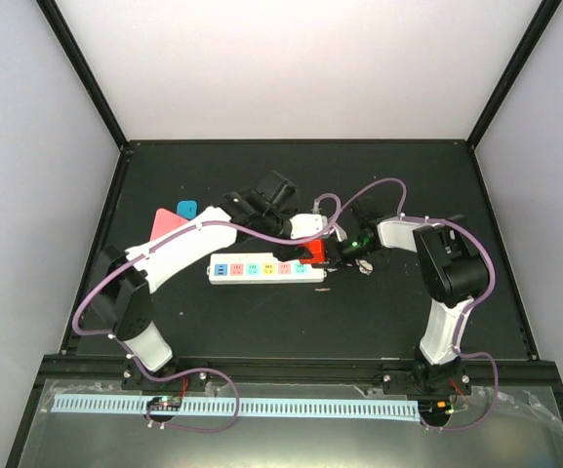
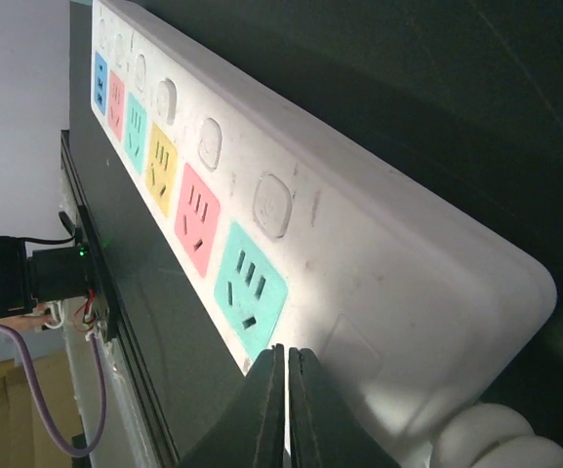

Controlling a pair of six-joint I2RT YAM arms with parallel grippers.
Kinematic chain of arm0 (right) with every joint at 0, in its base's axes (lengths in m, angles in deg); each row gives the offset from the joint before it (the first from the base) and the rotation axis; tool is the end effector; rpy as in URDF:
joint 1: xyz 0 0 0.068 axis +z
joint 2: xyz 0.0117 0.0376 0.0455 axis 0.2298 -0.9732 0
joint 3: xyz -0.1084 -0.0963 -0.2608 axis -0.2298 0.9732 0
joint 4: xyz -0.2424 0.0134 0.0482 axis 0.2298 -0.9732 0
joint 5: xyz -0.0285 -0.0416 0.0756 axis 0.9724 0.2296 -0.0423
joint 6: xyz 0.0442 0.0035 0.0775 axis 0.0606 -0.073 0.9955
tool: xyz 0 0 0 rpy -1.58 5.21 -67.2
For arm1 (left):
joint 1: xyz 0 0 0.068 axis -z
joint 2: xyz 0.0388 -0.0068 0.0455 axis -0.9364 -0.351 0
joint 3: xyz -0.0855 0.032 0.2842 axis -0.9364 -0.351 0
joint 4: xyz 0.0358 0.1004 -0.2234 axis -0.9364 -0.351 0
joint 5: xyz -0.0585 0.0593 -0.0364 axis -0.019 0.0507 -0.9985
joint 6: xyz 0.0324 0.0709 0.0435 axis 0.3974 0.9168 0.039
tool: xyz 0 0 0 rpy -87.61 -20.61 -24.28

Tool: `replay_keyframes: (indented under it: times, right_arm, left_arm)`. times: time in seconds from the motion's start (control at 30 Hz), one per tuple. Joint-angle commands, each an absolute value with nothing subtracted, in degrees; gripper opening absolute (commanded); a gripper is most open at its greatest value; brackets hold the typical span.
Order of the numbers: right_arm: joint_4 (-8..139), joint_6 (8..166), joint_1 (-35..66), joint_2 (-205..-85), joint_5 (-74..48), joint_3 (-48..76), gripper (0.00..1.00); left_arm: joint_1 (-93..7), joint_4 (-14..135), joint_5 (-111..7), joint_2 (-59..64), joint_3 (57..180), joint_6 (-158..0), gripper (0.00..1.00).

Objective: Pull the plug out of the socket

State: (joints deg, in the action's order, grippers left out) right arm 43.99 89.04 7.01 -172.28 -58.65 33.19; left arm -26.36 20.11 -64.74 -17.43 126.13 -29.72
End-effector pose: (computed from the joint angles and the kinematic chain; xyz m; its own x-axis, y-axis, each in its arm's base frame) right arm 0.2914 0.1761 0.1292 -0.9536 -0.2571 -0.1564 -0.2732 0.5218 0.8082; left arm 0.2525 -0.2750 0.2766 0.0104 0.7695 -0.6385 0.9877 0.0916 0.1265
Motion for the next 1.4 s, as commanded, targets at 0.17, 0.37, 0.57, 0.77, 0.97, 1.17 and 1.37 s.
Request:
replay_keyframes:
  times: [0.17,0.37,0.57,0.77,0.97,1.17,1.37]
  right_arm:
    - [42.26,86.23,7.25,-168.58,-49.43,34.36,0.11]
    - [43.28,85.59,7.23,-165.36,-52.51,34.22,0.13]
    - [43.54,84.97,7.17,-162.44,-53.56,34.06,0.15]
    - [43.18,84.29,7.2,-160.22,-53.0,34.03,0.16]
    - [42.67,83.71,7.19,-159.22,-52.85,34.04,0.16]
    - [42.33,83.39,7.19,-159.08,-52.64,33.83,0.16]
    - [41.96,83.22,7.2,-159.03,-52.66,33.62,0.16]
  left_arm:
    - [-30.24,6.8,-59.07,-8.06,126.93,-27.98,0.24]
    - [-35.25,0.37,-57.0,-0.93,122.4,-26.9,0.23]
    - [-39.84,-5.86,-53.2,4.63,118.66,-24.43,0.23]
    - [-43.53,-11.89,-46.16,9.97,114.91,-21.97,0.23]
    - [-44.74,-16.12,-35.74,14.33,108.72,-20.34,0.23]
    - [-45.77,-17.72,-24.94,18.41,102.11,-16.51,0.23]
    - [-46.41,-14.88,-14.47,19.8,93.1,-11.59,0.23]
